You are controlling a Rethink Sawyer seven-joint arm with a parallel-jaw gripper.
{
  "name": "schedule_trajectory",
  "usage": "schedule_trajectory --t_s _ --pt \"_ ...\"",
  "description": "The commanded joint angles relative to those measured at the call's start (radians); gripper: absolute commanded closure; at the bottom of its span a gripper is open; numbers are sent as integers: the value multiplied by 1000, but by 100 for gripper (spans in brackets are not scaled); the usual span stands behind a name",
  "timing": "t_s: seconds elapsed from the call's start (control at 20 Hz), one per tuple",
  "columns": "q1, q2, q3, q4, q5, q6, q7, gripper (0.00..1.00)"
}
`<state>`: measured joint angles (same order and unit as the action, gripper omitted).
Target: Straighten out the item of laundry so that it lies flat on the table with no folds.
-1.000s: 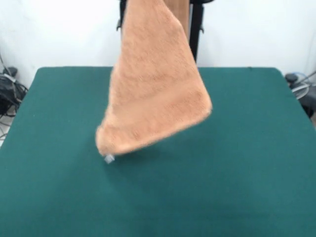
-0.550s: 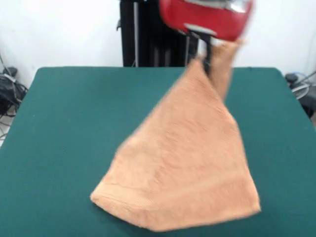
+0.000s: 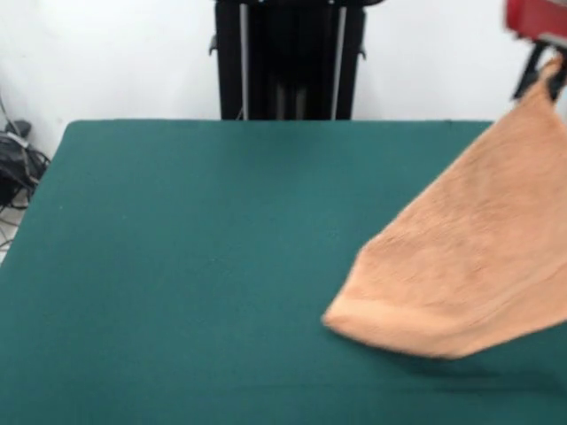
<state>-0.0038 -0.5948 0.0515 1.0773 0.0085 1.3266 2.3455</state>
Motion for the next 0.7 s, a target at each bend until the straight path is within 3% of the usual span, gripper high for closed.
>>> schedule_trajectory --t_s 0.05,0.2,0.45,0.7 --pt "42 -9 -67 -33 48 48 398 100" --pt "50 -7 -71 -18 46 24 404 100" --pt "20 -47 -65 91 54 -63 364 100" --pt "18 -60 -65 83 56 -33 364 100"
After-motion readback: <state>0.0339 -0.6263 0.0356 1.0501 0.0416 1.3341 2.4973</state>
